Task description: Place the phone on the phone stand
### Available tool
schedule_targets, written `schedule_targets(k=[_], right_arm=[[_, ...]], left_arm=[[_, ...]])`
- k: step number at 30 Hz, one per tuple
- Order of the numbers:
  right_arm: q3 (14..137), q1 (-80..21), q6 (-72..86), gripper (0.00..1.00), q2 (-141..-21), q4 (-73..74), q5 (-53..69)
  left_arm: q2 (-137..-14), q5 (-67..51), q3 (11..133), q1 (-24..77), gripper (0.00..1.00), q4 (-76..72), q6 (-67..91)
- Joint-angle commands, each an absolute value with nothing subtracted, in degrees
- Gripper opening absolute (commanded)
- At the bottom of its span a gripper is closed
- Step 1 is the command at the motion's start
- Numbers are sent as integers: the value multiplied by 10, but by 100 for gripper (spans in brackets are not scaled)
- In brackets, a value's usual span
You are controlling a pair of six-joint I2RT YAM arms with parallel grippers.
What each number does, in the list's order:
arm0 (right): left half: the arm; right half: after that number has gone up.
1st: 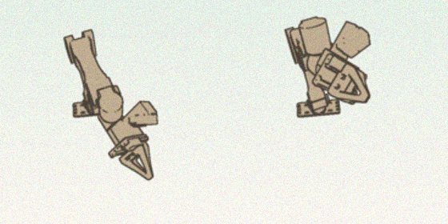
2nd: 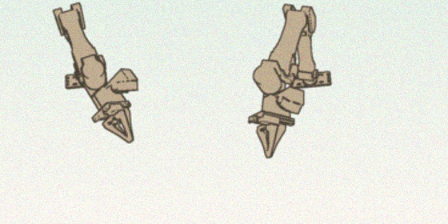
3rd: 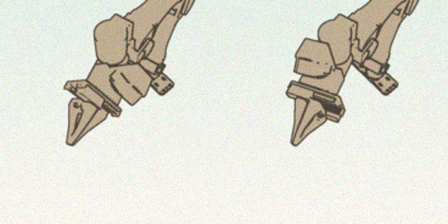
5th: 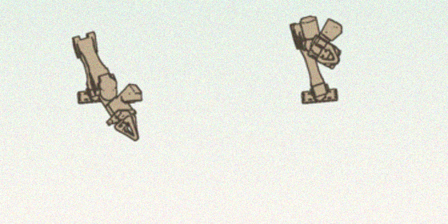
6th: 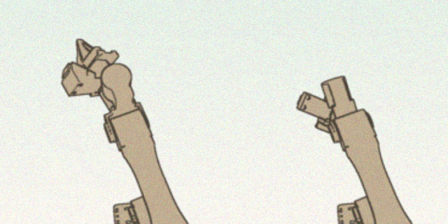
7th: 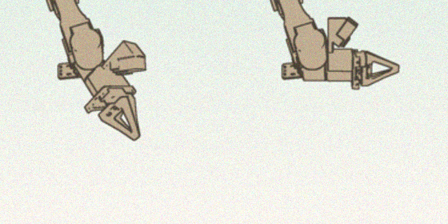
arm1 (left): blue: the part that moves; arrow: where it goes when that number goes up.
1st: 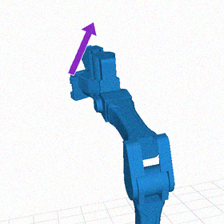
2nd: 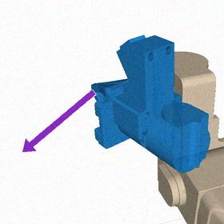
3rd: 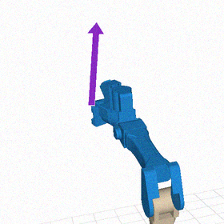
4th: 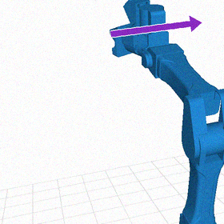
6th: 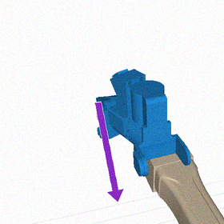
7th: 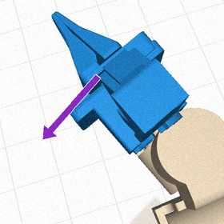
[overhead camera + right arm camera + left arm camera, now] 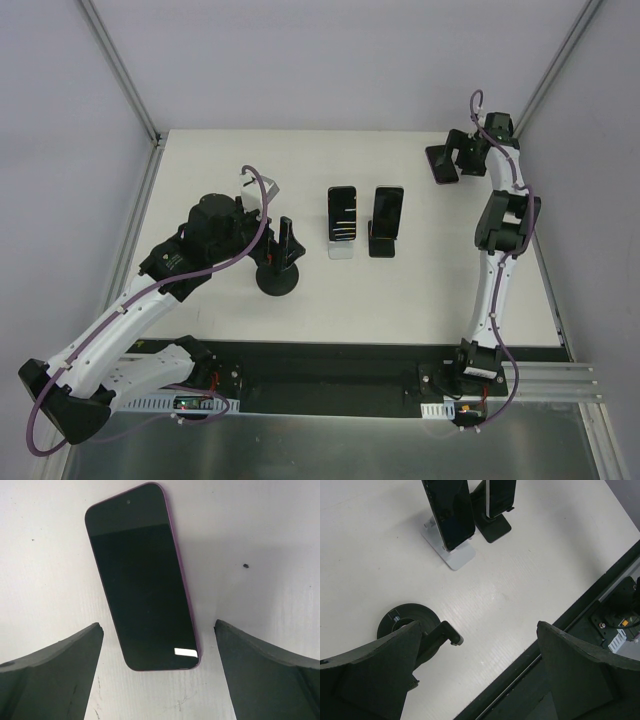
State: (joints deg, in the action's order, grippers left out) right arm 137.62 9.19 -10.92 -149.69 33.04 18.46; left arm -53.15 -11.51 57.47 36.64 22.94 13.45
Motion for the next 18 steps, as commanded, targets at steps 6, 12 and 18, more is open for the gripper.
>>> schedule_targets(k=[6,12,18], right_arm=[[1342,6,-153,96,-1436,416,-12],[1404,-14,-186,96,-1479,468,-53],[1413,-15,-163,96,-1488,474,-69]], left_arm=[[-528,-123,576,361,97,206,134],[-526,-123,573,361,97,207,132],[-526,-126,575,360,97,206,134]])
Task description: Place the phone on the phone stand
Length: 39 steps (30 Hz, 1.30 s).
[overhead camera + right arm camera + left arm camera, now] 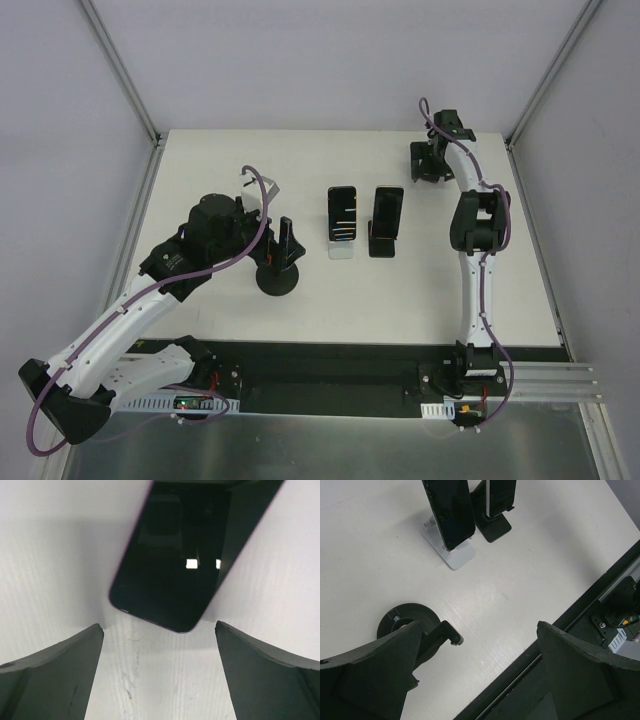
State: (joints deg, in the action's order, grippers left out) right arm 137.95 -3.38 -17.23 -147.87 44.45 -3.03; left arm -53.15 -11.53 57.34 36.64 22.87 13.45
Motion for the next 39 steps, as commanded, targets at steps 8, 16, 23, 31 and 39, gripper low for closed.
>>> schedule_targets(k=[8,16,23,31,39], right_arm=[[1420,-29,-133,96,-1481,446,-35],[1361,10,-27,96,-1422,399,55],[1205,22,68,99,-1336,187,142],[1226,17,147,96,-1371,173,88],[1130,1,144,92,-1317,40,27]], left_arm=[[-534,-128,577,361,96,206,136],[-542,-135,577,359,97,202,138],[-541,-140,572,355,97,199,141],[-539,-143,572,354,97,198,142],[-540,-145,570,354,97,197,141]])
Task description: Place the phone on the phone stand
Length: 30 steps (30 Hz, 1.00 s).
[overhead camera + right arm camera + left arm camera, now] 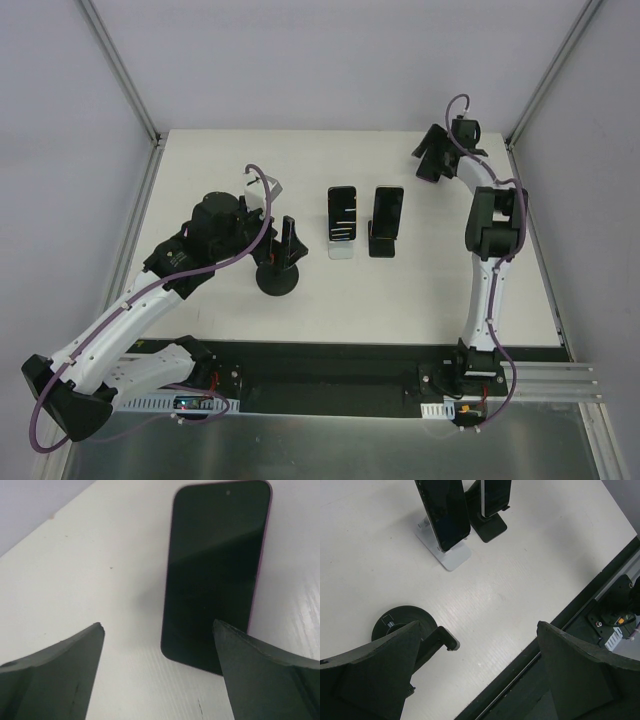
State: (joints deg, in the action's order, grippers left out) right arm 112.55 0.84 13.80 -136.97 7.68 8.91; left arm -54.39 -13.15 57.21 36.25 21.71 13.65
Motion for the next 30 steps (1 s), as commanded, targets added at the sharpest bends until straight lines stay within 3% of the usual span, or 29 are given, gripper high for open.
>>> schedule_targets(k=[1,6,8,14,27,30], right_arm=[[1157,-10,134,99,-1324,80,-5],[1389,-32,66,96,-1425,317,-138],[1426,-47,30,96,-1452,344,-173],[1376,-55,4,96,-1445,348,-212],[1452,-61,-25,99,-1498,405,-189],[1448,-60,-23,95,-1498,411,-195]], left_arm=[[-540,-145,570,354,97,197,141],[-535,-145,570,354,97,196,142],[-535,-145,570,353,97,197,142],[-534,-147,570,354,97,195,143],[-538,-148,570,354,97,195,144],[-538,-149,570,354,97,195,144]])
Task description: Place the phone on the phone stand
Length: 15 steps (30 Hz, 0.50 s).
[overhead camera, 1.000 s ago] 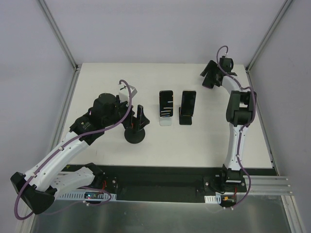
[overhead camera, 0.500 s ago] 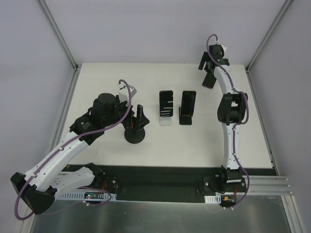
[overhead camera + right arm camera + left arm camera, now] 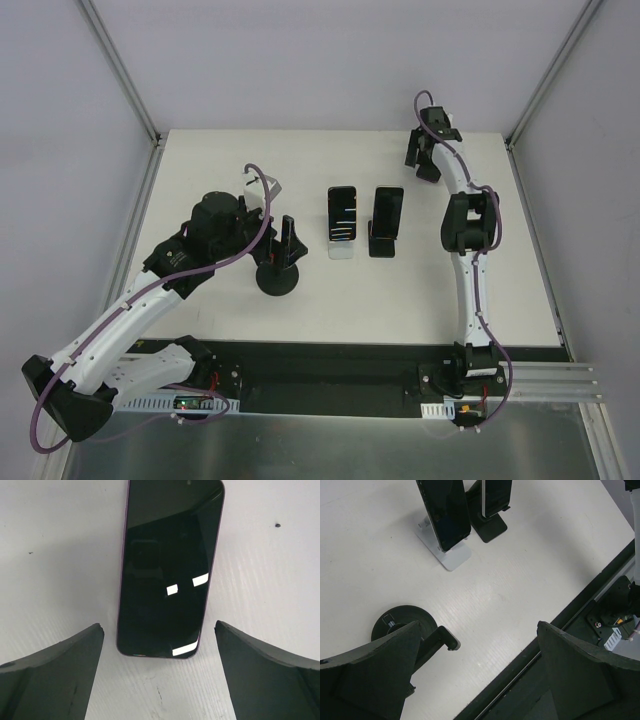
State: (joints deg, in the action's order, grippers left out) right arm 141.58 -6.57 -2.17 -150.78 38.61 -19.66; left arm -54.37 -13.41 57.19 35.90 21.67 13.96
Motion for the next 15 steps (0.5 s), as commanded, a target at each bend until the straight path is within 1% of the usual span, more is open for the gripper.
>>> schedule_targets(k=[1,2,3,11,15], right_arm=[[1449,-61,-23,94,-1497,410,-193],[1452,-60,-21,85,-1499,413,-199],[1462,-60,-20,82,-1502,418,-200],[1480,-62,-33,84,-1513,423,-186],[1473,-83,-66,85,-1507,412,-217]], left_arm=[[-537,-149,570,354,97,194,145],[-538,-149,570,354,97,194,144],[-539,-149,569,354,97,195,144],[-539,-150,570,354,97,194,145],[-540,-152,571,354,97,194,144]])
